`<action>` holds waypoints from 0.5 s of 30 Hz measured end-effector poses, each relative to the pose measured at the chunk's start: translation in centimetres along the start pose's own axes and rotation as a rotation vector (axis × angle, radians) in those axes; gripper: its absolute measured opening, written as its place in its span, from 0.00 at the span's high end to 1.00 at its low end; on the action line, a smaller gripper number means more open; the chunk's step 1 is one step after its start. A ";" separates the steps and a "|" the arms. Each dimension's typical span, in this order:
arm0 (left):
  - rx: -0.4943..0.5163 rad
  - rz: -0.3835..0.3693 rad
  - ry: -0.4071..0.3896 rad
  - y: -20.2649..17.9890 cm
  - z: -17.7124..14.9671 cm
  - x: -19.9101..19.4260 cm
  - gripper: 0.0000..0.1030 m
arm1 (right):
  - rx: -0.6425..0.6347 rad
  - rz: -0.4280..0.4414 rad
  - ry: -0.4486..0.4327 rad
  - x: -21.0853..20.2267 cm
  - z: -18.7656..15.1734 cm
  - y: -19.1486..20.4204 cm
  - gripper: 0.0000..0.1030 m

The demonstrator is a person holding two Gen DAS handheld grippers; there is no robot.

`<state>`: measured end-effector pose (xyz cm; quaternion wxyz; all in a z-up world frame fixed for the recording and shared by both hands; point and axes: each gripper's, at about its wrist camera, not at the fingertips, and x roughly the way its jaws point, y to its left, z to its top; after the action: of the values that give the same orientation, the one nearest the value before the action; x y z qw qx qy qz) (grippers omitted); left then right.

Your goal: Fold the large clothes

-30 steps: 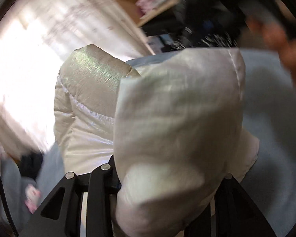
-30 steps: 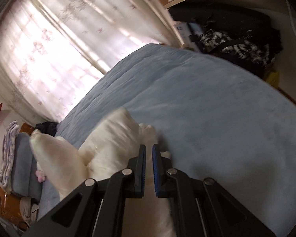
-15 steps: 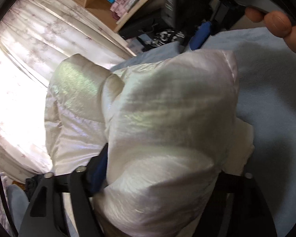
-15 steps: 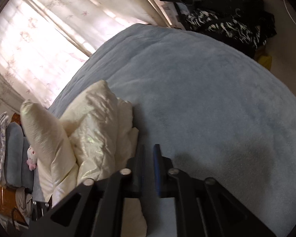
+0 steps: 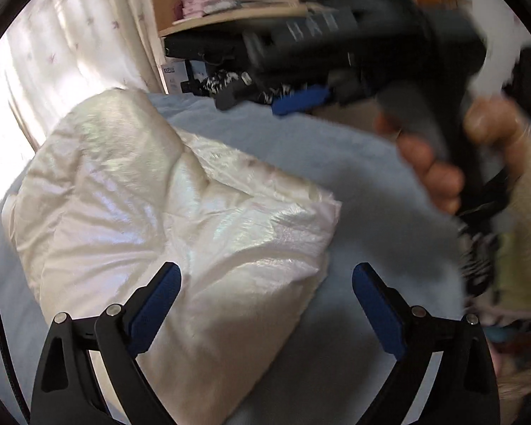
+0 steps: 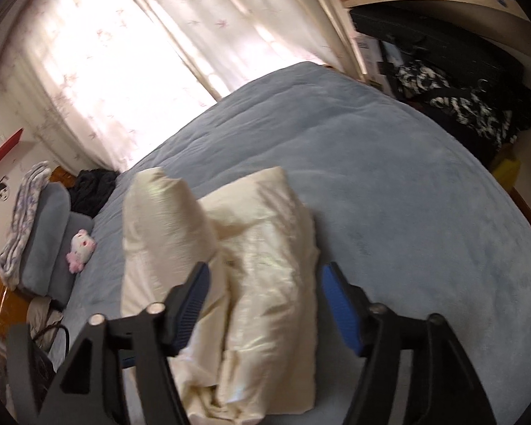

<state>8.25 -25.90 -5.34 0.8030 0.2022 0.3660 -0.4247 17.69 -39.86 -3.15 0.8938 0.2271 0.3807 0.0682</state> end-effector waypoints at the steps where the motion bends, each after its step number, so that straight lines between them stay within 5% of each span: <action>1: -0.027 -0.012 -0.018 0.9 0.0 -1.0 0.06 | -0.009 0.010 0.002 0.0 0.1 0.5 0.31; 5: -0.184 -0.030 -0.087 5.8 0.1 -4.8 0.06 | -0.039 0.030 0.018 0.8 0.5 2.1 0.31; 8: -0.318 0.033 -0.119 10.1 -0.7 -6.6 0.06 | -0.068 0.031 0.039 2.0 1.2 3.5 0.31; 11: -0.479 0.100 -0.104 16.0 -1.6 -6.6 0.06 | -0.111 0.036 0.064 3.7 2.2 5.3 0.31; 15: -0.617 0.082 -0.086 20.5 -2.7 -4.7 0.06 | -0.191 0.040 0.098 6.5 3.6 7.5 0.31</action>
<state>22.44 -10.23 -3.25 0.8577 -0.0547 0.4348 -0.2690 25.20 -32.54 -1.79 0.8902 0.1449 0.4111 0.1329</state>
